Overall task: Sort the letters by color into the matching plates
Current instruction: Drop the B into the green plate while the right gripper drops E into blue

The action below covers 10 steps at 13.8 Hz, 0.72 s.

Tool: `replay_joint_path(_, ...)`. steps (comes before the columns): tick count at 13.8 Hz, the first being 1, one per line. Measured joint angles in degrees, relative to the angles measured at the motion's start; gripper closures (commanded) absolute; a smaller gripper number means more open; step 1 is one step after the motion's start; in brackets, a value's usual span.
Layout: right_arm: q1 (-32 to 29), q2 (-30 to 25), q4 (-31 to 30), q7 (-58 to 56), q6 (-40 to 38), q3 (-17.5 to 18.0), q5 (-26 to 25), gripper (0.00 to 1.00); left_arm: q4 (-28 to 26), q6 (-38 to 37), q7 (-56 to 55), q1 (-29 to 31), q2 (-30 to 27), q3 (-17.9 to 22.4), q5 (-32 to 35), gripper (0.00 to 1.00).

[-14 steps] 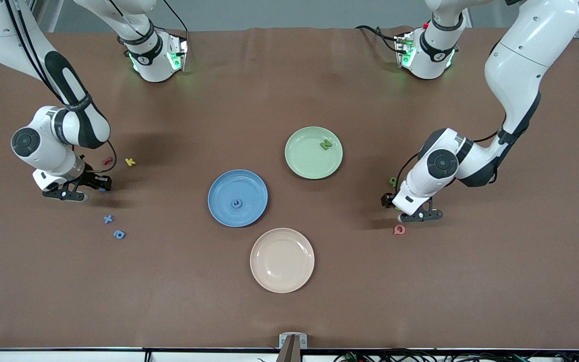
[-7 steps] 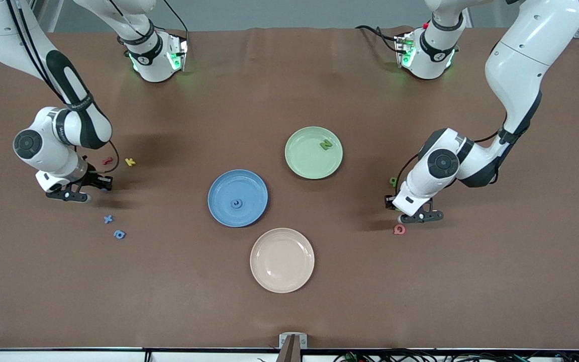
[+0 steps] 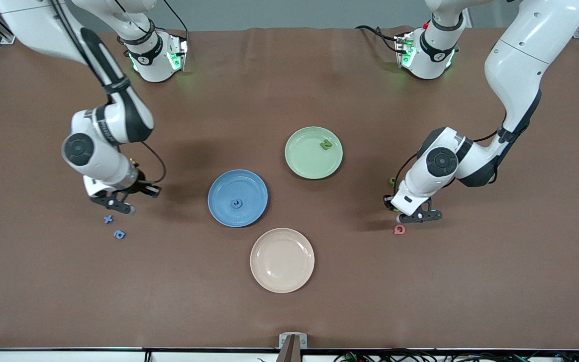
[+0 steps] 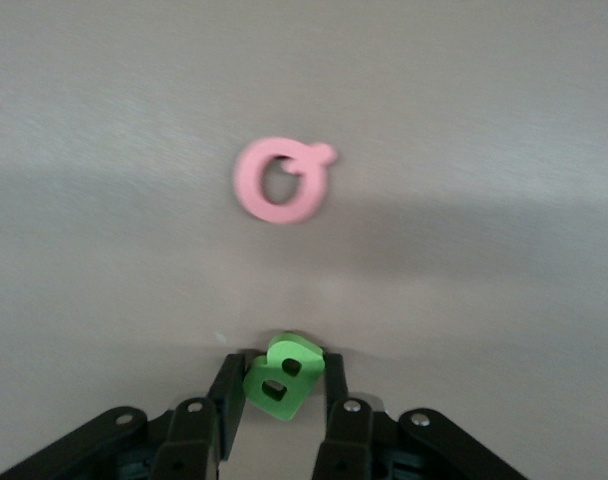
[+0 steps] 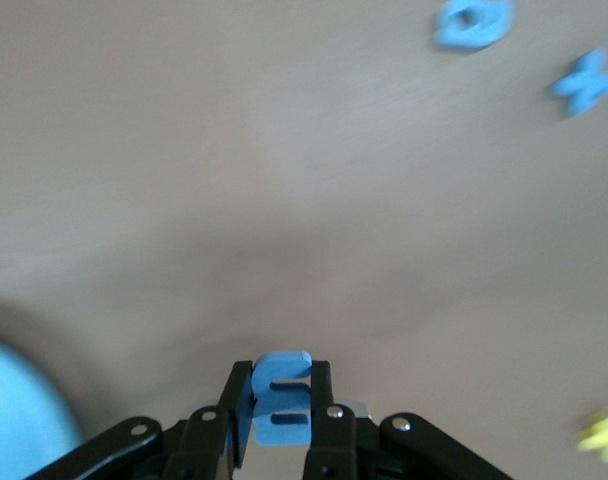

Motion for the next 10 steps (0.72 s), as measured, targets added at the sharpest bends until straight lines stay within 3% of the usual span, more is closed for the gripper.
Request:
replay_joint_path(6, 14.49, 4.98, 8.16, 24.73, -1.67, 0.41, 0.0, 0.99, 0.26, -9.43, -12.19, -0.04, -2.37, -12.87, -1.86, 0.83)
replay_joint_path(7, 16.03, 6.88, 9.91, 27.41, -1.65, 0.39, 0.0, 0.93, 0.22, -10.29, -14.86, -0.15, -2.44, -15.04, -1.88, 0.83)
replay_joint_path(8, 17.25, 8.9, 11.76, 29.56, -1.63, 0.36, 0.0, 0.59, 0.15, -10.95, -17.51, -0.4, -2.45, -17.01, -1.89, 0.83)
replay_joint_path(9, 18.09, 10.81, 13.45, 30.96, -1.61, 0.34, 0.0, 0.1, 0.04, -11.33, -20.1, -0.91, -2.45, -18.56, -1.93, 0.83)
replay_joint_path(10, 18.54, 12.38, 14.75, 31.72, -1.57, 0.3, 0.0, 0.0, -0.08, -11.43, -22.75, -1.8, -2.43, -19.66, -1.97, 0.83)
